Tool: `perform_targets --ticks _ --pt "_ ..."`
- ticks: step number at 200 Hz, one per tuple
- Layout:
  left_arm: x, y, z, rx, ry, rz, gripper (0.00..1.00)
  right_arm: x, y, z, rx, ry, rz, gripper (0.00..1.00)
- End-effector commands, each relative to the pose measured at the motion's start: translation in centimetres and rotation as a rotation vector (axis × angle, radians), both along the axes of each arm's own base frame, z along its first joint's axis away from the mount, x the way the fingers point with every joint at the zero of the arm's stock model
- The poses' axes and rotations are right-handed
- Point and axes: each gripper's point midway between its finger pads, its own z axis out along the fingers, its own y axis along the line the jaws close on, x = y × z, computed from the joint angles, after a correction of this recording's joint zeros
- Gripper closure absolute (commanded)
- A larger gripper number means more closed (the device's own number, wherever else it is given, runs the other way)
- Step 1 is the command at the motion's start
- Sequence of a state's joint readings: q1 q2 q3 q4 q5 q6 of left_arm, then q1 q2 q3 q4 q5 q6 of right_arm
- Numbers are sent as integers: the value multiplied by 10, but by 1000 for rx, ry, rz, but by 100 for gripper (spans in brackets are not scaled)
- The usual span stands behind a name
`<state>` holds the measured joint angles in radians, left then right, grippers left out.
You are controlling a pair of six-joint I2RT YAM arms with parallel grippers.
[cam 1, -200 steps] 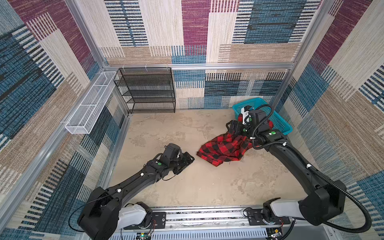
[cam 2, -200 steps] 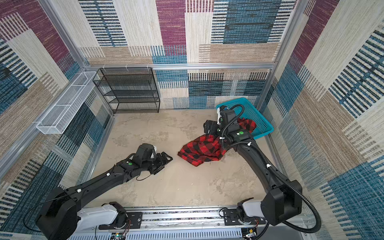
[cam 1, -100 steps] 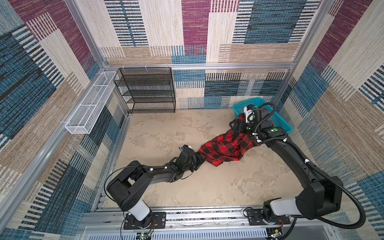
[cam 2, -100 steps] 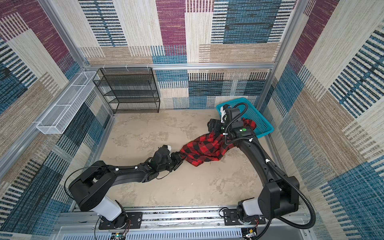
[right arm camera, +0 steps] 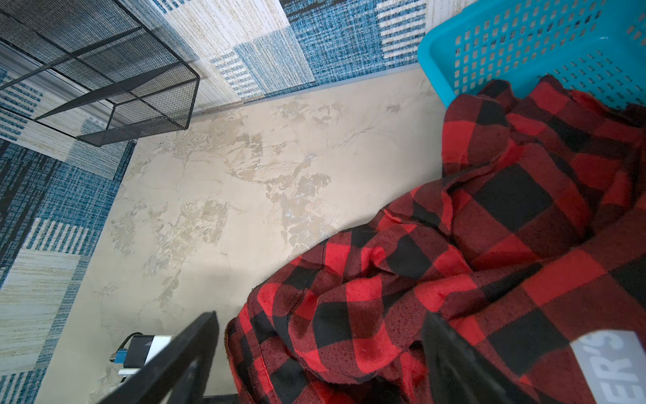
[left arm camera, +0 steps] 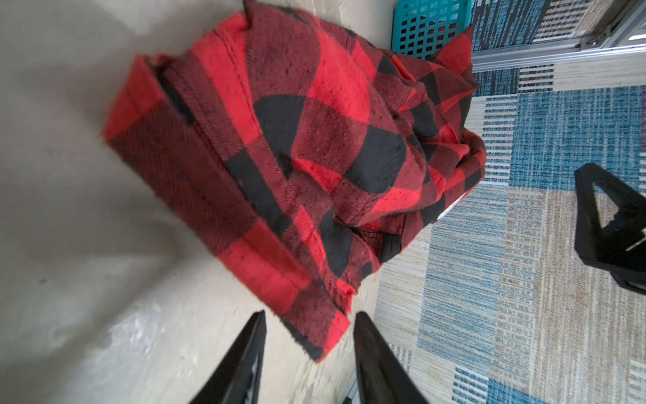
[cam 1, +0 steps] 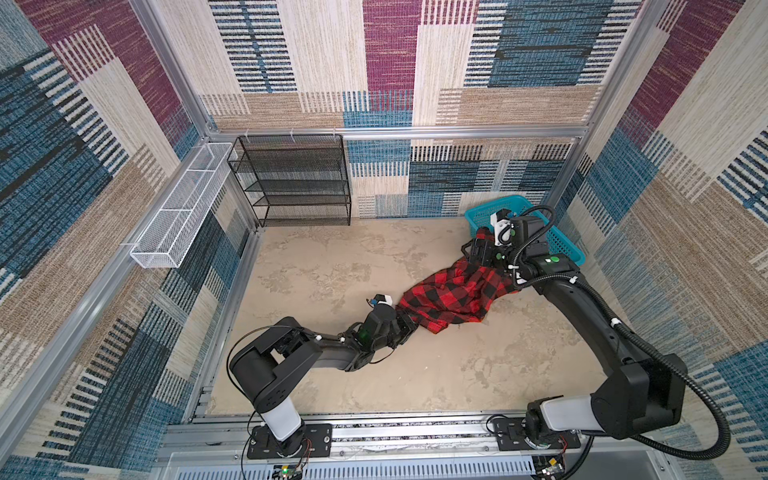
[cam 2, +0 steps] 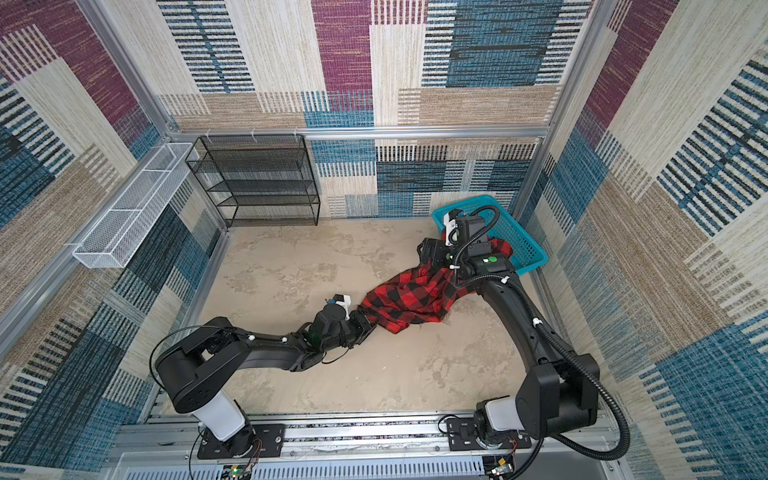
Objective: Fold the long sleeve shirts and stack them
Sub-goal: 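Reach the left gripper to the shirt edge nearest it and grasp it, then lift the shirt with both grippers and stretch it out between them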
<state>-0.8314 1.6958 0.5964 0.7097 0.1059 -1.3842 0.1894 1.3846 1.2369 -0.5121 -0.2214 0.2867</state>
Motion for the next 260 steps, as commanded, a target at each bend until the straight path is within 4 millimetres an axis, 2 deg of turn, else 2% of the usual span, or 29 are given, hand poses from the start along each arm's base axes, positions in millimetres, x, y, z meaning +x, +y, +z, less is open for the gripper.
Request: perform_targets --ticks 1,21,78,93,104,109,130,152,166,190,207,221,260 --pt "1 -4 5 -28 -28 17 56 3 5 7 16 -29 24 7" --pt "-2 -9 3 -28 -33 8 56 2 5 6 19 -24 26 7" --pt "16 -31 9 -54 -83 -7 62 -3 3 11 10 -30 25 7" --pt "19 -35 8 -58 -88 -9 79 -4 2 11 7 -28 21 7" --pt "21 -37 8 -60 -90 -9 85 -5 1 11 2 -29 18 7" --pt "22 -37 7 -60 -90 -7 100 -5 0 11 0 -27 15 7" --pt "22 -32 6 -52 -91 4 100 -5 -2 8 -9 -25 7 7" --pt "27 -22 14 -37 -109 18 100 0 -10 4 -31 -27 -29 7" --pt "31 -18 30 -25 -139 3 100 5 -23 1 -58 -31 -76 7" --pt "34 -17 71 62 -205 -67 100 19 -46 -10 -113 -36 -155 7" --pt "35 -16 115 111 -293 -103 100 28 -62 -14 -152 -47 -211 7" --pt "37 -7 151 167 -367 -108 100 33 -74 -10 -149 -69 -248 7" --pt "56 21 266 215 -522 -164 100 38 -91 18 -116 -144 -296 6"
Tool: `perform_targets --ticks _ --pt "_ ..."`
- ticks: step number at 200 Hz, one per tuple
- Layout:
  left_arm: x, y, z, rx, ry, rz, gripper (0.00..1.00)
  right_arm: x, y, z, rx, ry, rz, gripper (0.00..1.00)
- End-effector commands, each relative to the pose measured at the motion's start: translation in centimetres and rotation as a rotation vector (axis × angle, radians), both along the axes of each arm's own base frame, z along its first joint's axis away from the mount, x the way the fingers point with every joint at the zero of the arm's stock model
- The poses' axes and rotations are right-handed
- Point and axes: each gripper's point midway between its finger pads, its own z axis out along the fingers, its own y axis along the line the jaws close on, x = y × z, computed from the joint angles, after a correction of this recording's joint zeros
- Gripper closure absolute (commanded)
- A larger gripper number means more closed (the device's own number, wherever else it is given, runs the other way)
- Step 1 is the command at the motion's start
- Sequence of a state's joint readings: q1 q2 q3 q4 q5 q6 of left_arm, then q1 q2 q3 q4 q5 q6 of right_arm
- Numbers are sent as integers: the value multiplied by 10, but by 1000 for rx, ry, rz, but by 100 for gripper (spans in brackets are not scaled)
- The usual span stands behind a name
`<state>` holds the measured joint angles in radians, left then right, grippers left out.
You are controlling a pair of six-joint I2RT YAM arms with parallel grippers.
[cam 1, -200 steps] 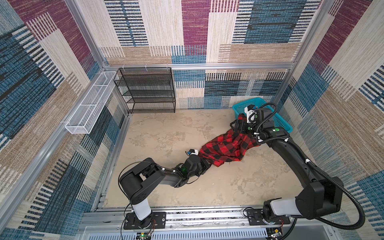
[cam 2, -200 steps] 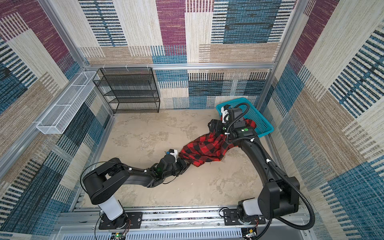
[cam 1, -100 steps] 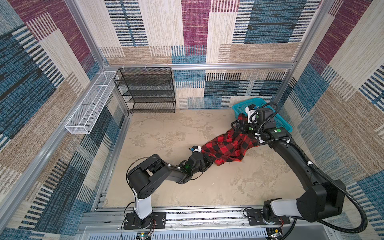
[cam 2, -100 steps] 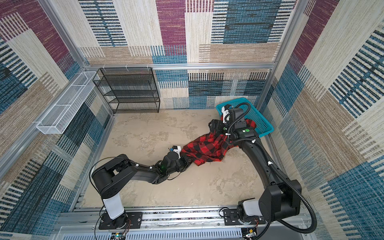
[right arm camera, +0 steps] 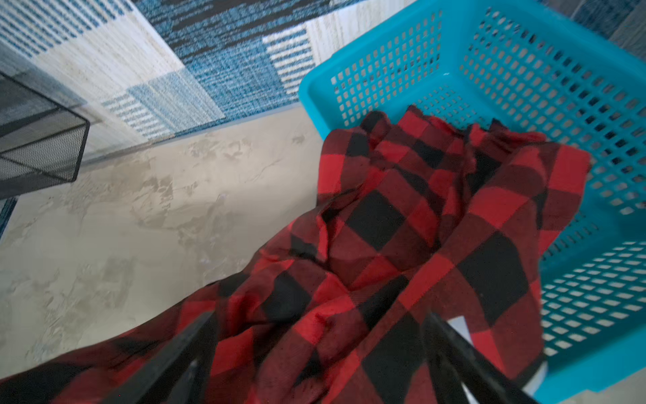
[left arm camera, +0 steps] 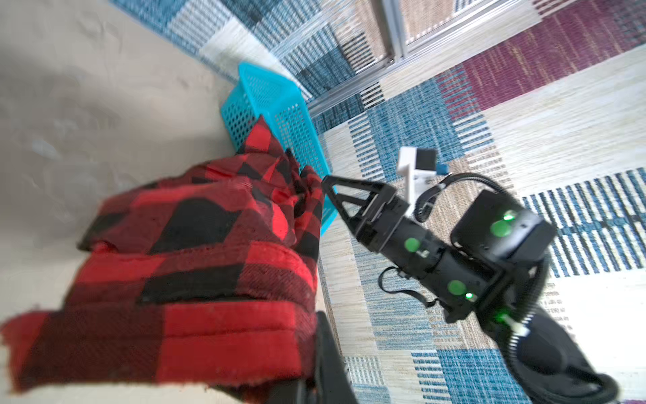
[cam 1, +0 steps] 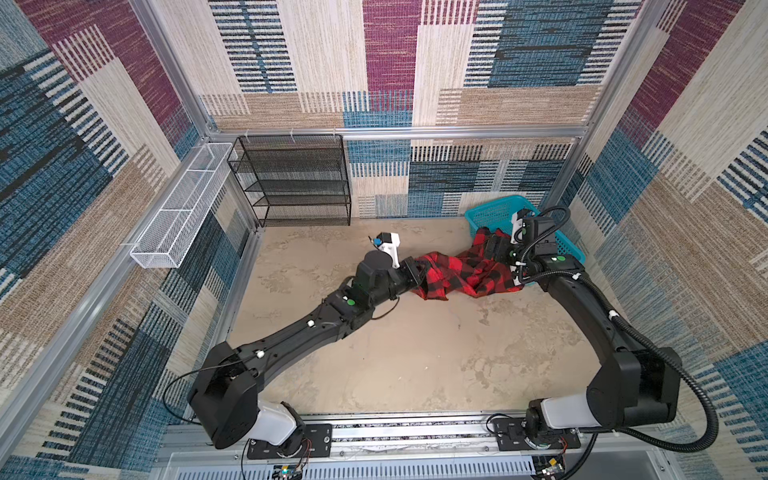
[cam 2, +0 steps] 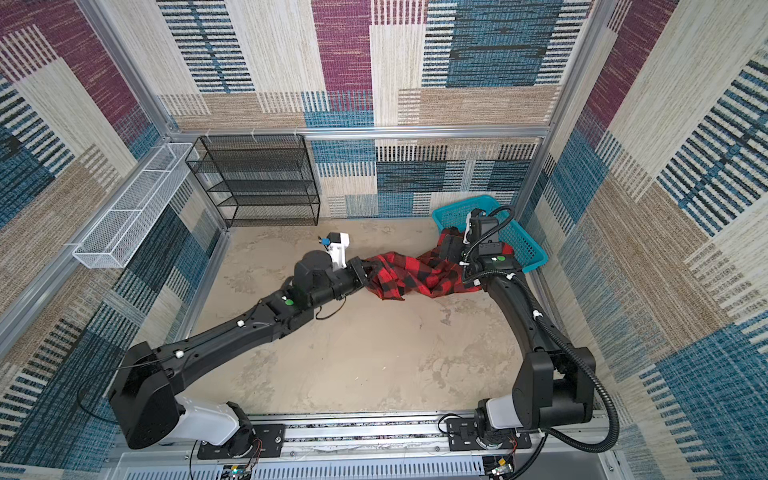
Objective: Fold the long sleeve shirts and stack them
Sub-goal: 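Lift the shirt with both grippers and stretch it out between them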
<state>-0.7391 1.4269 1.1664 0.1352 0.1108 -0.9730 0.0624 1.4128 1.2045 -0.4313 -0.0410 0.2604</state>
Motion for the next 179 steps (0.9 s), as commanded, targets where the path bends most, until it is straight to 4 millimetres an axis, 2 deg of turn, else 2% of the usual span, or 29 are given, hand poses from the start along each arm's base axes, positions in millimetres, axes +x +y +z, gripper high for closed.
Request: perform_targets --ticks 1,12,32,52,64,89,111,125,133,179 --pt "0 21 20 180 -35 -74 100 10 -10 31 -2 -108 -34 6" --pt "6 30 49 167 -62 -92 100 11 -10 37 0 -120 -31 6" --pt "11 48 87 163 -91 -122 100 11 -11 40 -5 -128 -33 6" --pt "7 69 111 163 -102 -145 100 11 -15 38 -15 -129 -46 5" --pt "5 83 116 155 -95 -152 100 11 -17 32 -21 -121 -50 5" --pt "1 119 100 137 -45 -140 100 12 -17 20 -20 -100 -49 5" --pt "7 172 83 100 5 -48 100 12 -18 14 -23 -92 -51 5" --pt "12 195 74 52 40 -15 100 13 -18 6 -26 -78 -46 5" --pt "13 198 72 26 47 -26 100 16 -16 2 -29 -71 -36 5" --pt "7 189 63 -24 63 -110 100 38 -1 -25 -50 -28 77 5"
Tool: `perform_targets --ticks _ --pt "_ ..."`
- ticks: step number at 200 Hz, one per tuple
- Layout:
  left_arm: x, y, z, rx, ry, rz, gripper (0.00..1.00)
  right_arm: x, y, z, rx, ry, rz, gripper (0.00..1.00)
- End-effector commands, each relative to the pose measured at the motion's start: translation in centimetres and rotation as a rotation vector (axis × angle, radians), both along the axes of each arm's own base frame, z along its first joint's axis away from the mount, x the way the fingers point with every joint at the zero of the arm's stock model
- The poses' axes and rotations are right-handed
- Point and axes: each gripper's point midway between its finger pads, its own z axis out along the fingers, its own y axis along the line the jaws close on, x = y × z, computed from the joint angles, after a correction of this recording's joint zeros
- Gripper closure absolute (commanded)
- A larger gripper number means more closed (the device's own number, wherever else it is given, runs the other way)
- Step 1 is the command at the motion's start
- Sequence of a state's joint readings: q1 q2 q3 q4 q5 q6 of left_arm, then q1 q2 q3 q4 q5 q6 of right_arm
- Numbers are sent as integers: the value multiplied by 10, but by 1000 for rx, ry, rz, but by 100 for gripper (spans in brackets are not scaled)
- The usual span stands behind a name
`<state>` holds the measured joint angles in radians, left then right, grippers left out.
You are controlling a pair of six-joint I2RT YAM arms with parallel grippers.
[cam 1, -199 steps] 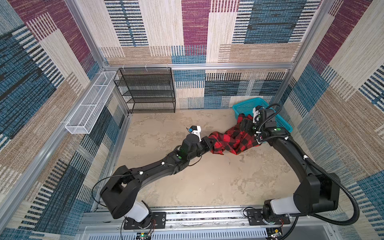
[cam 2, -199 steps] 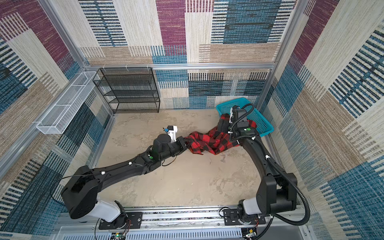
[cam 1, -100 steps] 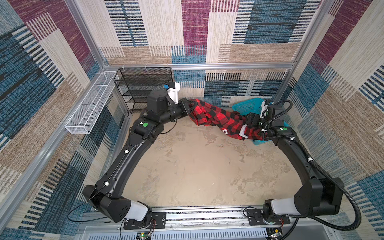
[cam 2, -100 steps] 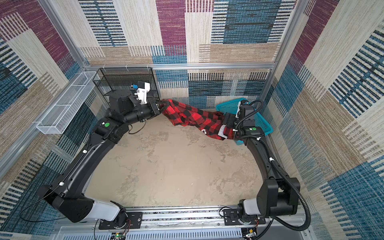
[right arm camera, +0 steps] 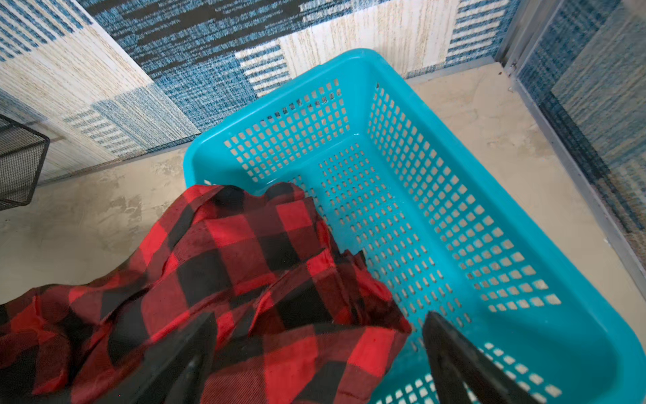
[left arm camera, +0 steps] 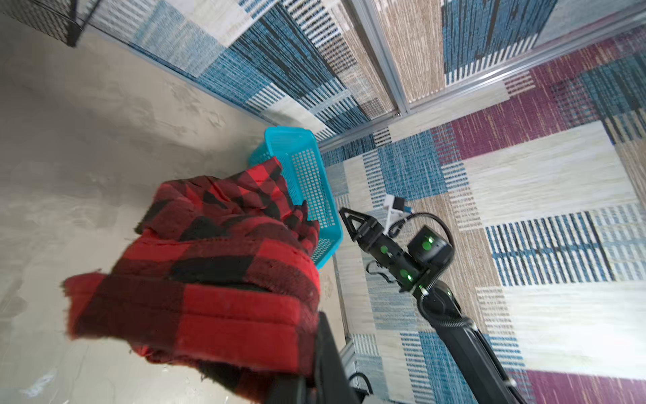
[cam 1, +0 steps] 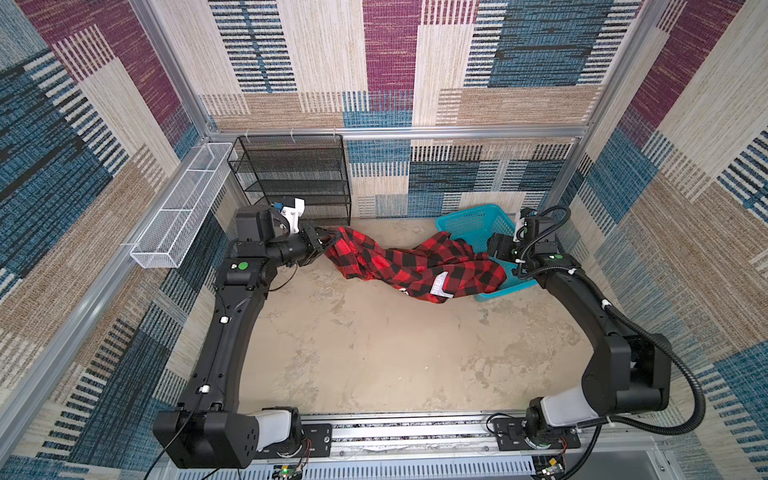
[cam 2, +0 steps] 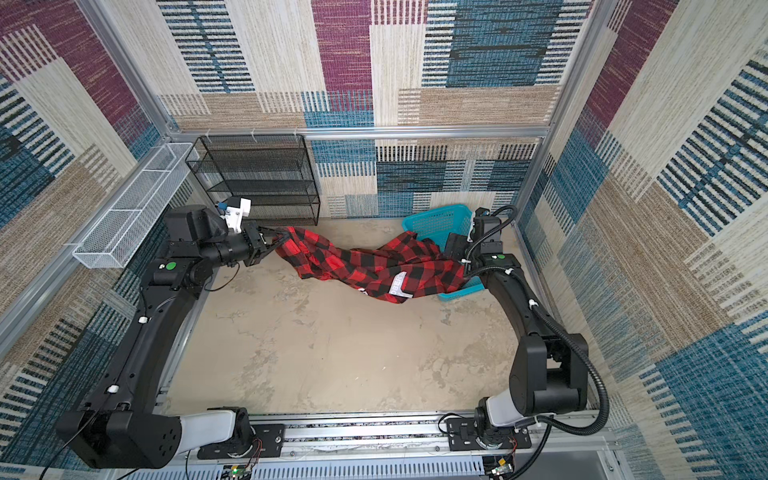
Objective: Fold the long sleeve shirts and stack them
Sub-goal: 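Lift the shirt with both grippers and stretch it out between them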
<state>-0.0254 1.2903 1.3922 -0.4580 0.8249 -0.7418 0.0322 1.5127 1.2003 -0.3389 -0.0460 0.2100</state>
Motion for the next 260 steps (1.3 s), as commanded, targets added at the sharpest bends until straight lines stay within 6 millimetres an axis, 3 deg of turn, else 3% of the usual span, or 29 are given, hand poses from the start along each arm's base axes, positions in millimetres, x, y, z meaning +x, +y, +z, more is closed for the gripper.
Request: perform_targets --ticks 1,21,65,83,156,227,244,260 --pt "-10 -10 11 -48 -45 -82 100 14 10 1 -12 -35 74 5" --pt "-16 -7 -8 -23 -17 -64 100 16 8 -4 -13 -44 58 5" --pt "-20 -4 -42 -20 35 -40 100 12 -55 -6 -229 -24 -232 6" --pt "-19 -3 -41 -10 24 -34 100 19 -69 -13 -301 22 -261 6" --pt "-9 0 -29 43 -5 -28 100 45 -112 -57 -303 158 -229 5" --pt "7 4 -39 83 9 -13 100 52 -124 -107 -217 252 -204 9" --pt "9 7 -38 116 4 -4 100 52 -128 -114 -197 262 -214 21" --pt "9 11 -40 154 4 11 100 50 -136 -117 -183 263 -235 41"
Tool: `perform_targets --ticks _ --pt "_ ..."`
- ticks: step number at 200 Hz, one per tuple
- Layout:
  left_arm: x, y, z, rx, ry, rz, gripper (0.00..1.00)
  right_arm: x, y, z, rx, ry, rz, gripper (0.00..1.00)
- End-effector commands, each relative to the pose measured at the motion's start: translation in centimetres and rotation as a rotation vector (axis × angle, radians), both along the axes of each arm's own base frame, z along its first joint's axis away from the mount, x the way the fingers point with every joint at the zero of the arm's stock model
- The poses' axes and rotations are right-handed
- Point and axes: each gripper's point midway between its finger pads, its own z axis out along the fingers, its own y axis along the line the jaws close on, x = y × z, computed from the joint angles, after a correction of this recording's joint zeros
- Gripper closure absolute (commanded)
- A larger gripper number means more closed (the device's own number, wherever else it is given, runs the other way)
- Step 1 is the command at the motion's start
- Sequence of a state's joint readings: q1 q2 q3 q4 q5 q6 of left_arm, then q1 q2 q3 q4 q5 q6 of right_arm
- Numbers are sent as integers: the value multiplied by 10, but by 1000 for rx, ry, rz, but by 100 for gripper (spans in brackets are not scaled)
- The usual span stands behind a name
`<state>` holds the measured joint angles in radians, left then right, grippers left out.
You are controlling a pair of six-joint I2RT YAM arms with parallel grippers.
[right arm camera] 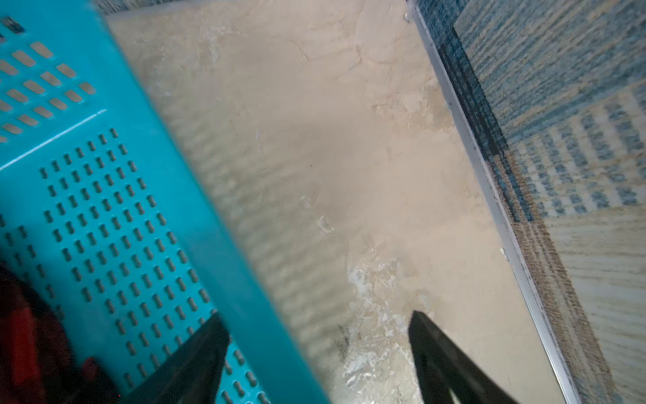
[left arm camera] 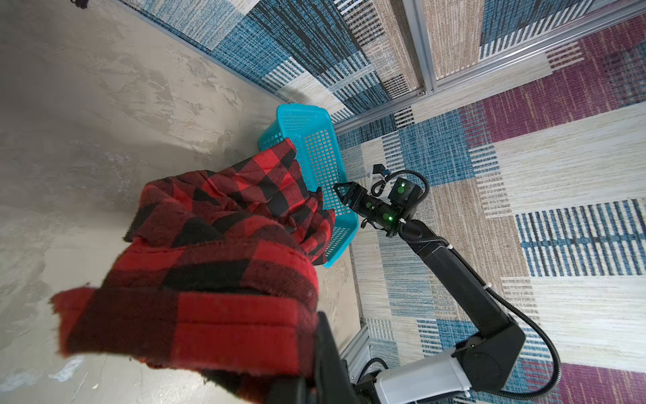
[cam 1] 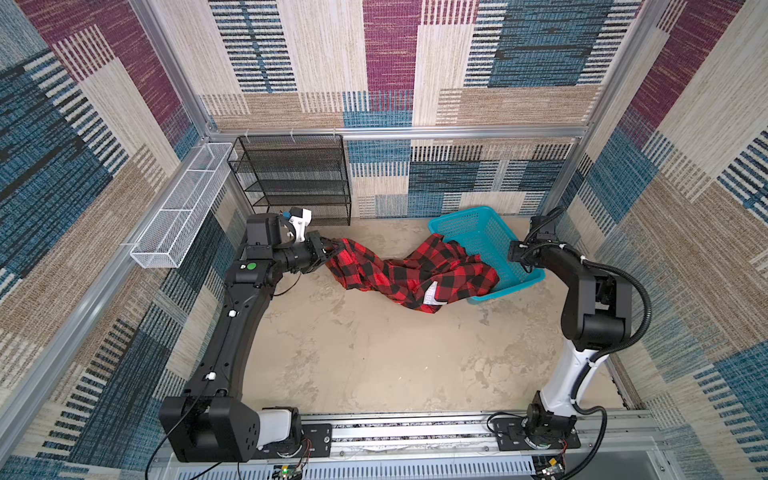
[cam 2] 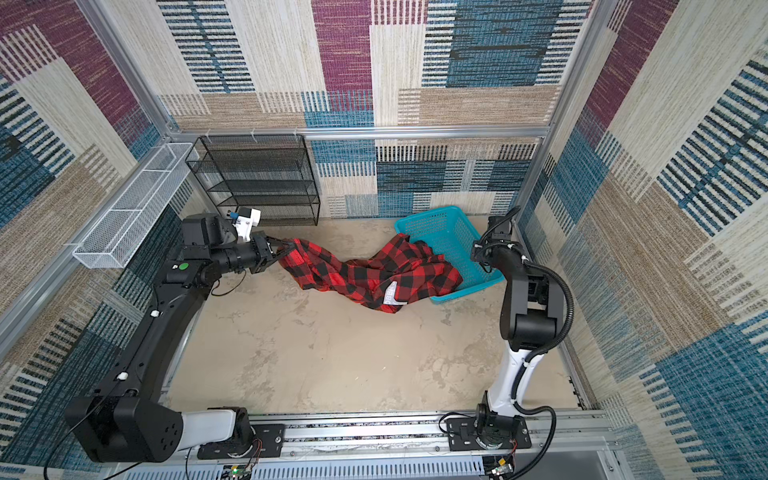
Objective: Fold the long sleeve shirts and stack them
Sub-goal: 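Lift the shirt with both grippers and stretch it out between them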
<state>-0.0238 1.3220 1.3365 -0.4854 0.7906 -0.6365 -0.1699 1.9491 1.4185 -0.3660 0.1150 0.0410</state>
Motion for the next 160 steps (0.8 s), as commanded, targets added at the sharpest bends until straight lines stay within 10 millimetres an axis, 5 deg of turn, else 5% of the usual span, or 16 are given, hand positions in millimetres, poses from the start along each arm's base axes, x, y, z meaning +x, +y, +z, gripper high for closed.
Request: perform_targets --ticks 1,29,83,127,160 --pt "1 7 0 77 -34 12 100 0 -7 -2 27 -10 -42 41" --pt "-1 21 -12 156 -18 48 100 -4 -24 1 16 -15 -81 60" --pt "-3 79 -24 228 19 166 100 -13 -49 4 -92 37 -66 72" --pt "-2 129 -1 270 37 246 100 -26 -69 5 -203 82 -100 73" --pt "11 136 -16 281 86 249 100 -32 -78 10 -216 74 -137 62"
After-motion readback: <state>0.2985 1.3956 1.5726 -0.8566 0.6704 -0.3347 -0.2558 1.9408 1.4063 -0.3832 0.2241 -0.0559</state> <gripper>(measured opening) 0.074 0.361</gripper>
